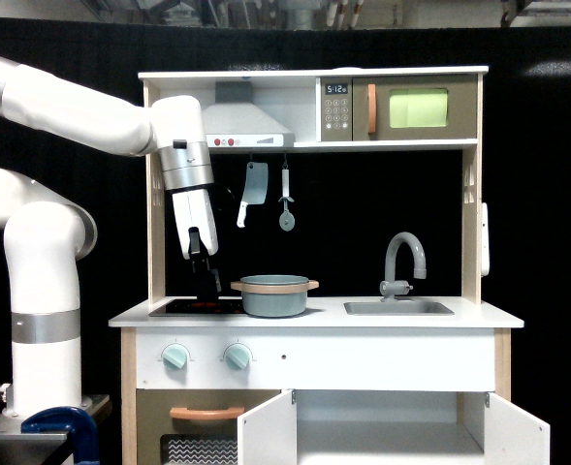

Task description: Put the bowl inside the kitchen cabinet

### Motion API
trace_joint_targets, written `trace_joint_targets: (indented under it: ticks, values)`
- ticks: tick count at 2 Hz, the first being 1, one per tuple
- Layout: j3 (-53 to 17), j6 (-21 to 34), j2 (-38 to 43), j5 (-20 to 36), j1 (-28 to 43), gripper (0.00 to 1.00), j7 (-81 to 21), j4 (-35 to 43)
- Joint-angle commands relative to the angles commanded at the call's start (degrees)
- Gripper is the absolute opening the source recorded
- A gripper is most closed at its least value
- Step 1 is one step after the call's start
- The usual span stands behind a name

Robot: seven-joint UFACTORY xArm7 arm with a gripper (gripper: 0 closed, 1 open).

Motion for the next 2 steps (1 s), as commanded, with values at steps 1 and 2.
trace_joint_targets:
  ticks: [1,2]
  values:
    - [-1.65,-1.52,10.08,2.75,2.34,1.00,-0.38,8.61]
    - [1.59,-9.34,9.03,9.42,4.02,1.00,8.97,7.46]
